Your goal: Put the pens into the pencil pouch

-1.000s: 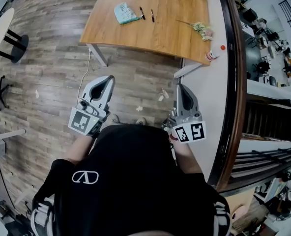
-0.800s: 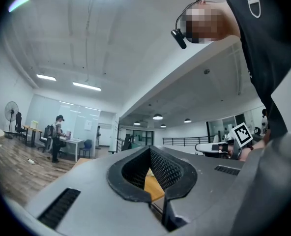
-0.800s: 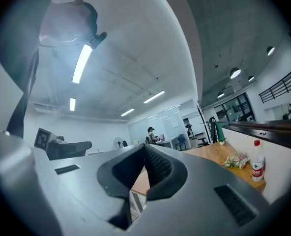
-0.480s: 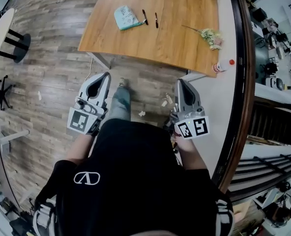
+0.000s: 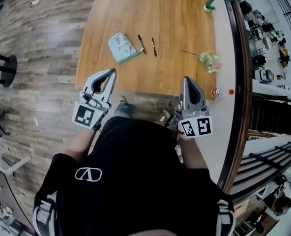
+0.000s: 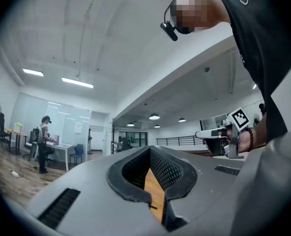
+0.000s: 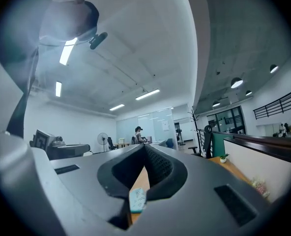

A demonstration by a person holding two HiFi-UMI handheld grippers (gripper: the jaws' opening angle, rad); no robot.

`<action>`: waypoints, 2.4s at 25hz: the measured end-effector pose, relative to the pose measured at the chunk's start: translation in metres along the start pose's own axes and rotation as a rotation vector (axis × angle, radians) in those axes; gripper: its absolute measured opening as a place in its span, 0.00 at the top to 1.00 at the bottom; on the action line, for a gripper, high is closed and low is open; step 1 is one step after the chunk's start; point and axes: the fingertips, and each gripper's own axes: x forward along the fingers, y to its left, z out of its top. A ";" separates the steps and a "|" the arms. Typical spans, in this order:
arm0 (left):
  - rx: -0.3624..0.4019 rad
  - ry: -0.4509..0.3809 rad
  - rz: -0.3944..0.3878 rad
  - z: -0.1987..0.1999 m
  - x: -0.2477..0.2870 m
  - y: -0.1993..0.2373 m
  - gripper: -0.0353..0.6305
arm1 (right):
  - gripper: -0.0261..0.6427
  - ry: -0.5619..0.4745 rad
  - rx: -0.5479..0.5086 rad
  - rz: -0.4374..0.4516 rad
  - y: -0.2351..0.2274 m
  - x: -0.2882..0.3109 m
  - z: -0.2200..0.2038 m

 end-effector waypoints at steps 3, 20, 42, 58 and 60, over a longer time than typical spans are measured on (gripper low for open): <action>0.001 0.018 -0.030 -0.013 0.026 0.043 0.94 | 0.96 -0.001 -0.010 -0.024 -0.006 0.049 -0.003; 0.004 0.100 0.005 -0.045 0.102 0.083 0.94 | 0.96 0.032 0.055 0.030 -0.062 0.128 -0.014; 0.430 0.990 -0.335 -0.344 0.154 0.110 0.34 | 0.96 0.125 0.119 -0.067 -0.115 0.090 -0.056; 0.377 1.241 -0.500 -0.460 0.158 0.097 0.50 | 0.96 0.188 0.122 -0.143 -0.140 0.071 -0.078; 0.357 1.271 -0.511 -0.469 0.154 0.097 0.60 | 0.96 0.195 0.126 -0.148 -0.140 0.070 -0.080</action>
